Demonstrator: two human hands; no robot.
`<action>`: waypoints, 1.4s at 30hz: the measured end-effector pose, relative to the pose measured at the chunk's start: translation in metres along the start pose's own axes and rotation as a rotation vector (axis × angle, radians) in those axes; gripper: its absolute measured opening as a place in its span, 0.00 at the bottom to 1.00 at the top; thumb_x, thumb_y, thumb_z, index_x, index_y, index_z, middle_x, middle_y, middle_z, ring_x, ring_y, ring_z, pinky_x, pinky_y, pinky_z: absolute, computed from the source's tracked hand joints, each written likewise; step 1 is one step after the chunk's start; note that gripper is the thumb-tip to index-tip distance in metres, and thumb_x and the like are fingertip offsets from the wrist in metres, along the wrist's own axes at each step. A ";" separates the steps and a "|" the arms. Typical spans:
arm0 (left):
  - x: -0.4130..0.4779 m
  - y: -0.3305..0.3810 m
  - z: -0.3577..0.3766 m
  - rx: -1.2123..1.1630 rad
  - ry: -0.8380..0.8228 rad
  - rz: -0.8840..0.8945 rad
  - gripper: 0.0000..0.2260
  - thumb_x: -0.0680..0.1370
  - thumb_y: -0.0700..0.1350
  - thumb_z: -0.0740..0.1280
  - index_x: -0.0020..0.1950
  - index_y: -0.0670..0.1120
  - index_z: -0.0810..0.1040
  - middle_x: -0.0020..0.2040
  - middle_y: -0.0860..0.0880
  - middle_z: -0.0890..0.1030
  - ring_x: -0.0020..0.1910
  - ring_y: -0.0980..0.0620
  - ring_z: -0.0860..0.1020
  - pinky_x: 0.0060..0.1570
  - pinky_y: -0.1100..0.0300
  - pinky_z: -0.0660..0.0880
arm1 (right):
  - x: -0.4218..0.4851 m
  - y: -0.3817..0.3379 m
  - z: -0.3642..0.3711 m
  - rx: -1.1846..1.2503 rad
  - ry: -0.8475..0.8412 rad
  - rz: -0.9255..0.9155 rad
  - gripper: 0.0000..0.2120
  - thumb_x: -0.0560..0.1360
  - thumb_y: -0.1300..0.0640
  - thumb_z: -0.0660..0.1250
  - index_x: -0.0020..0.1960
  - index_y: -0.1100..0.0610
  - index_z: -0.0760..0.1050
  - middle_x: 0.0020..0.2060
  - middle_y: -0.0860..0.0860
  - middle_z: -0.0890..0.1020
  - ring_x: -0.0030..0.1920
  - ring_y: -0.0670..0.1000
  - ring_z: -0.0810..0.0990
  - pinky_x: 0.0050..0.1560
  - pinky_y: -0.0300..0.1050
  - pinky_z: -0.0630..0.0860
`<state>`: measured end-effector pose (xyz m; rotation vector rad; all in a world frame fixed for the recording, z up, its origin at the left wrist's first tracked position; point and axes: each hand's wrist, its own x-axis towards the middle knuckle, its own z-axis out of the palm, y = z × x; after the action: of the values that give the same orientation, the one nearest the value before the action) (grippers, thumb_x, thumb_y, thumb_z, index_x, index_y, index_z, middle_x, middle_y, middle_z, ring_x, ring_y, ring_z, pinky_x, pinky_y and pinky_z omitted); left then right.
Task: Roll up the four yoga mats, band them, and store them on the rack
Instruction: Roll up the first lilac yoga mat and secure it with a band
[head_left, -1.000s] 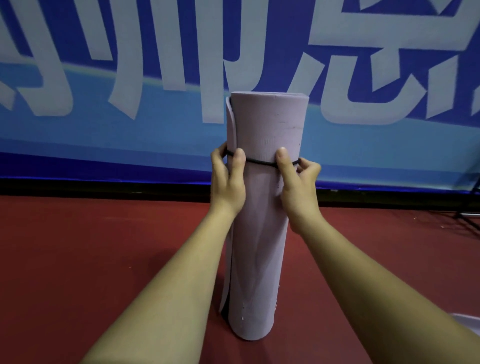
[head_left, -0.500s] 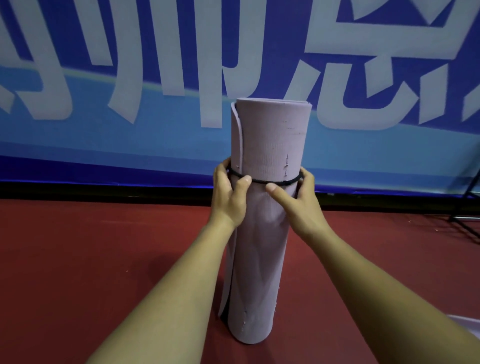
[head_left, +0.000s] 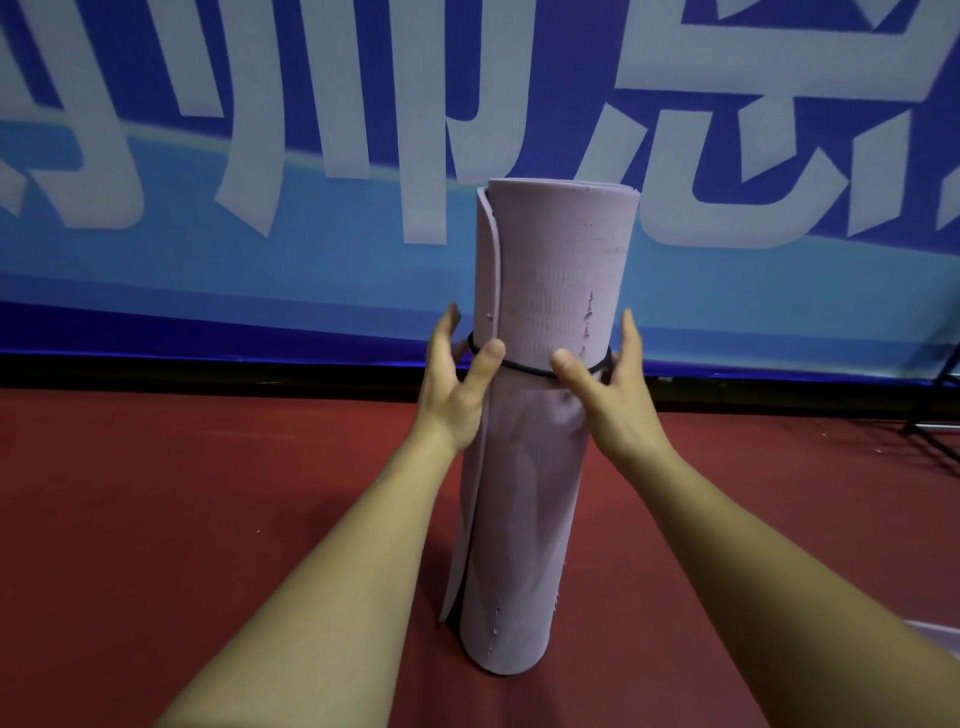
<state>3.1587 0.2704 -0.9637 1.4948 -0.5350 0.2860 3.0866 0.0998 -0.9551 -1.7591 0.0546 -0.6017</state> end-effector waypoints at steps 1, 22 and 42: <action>0.004 0.002 0.003 -0.008 -0.004 0.014 0.46 0.68 0.69 0.66 0.80 0.49 0.59 0.78 0.51 0.66 0.68 0.70 0.68 0.67 0.72 0.64 | 0.004 -0.003 0.002 0.007 0.001 -0.037 0.55 0.60 0.26 0.76 0.80 0.38 0.54 0.72 0.38 0.73 0.70 0.40 0.74 0.68 0.49 0.74; -0.021 -0.029 0.006 0.081 -0.074 0.070 0.35 0.76 0.63 0.62 0.77 0.45 0.64 0.72 0.47 0.72 0.72 0.51 0.70 0.72 0.46 0.67 | -0.021 0.041 -0.001 -0.035 -0.133 0.013 0.53 0.57 0.30 0.80 0.76 0.47 0.64 0.63 0.33 0.78 0.63 0.36 0.77 0.61 0.39 0.79; -0.015 -0.048 0.017 0.100 -0.056 0.117 0.38 0.78 0.69 0.58 0.81 0.47 0.59 0.77 0.49 0.67 0.76 0.54 0.66 0.74 0.52 0.64 | -0.013 0.043 0.002 0.024 -0.053 0.014 0.49 0.60 0.28 0.79 0.74 0.44 0.65 0.63 0.36 0.79 0.63 0.39 0.79 0.60 0.47 0.79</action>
<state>3.1667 0.2521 -1.0131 1.5744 -0.6625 0.3675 3.0880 0.0943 -0.9994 -1.7488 0.0223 -0.5435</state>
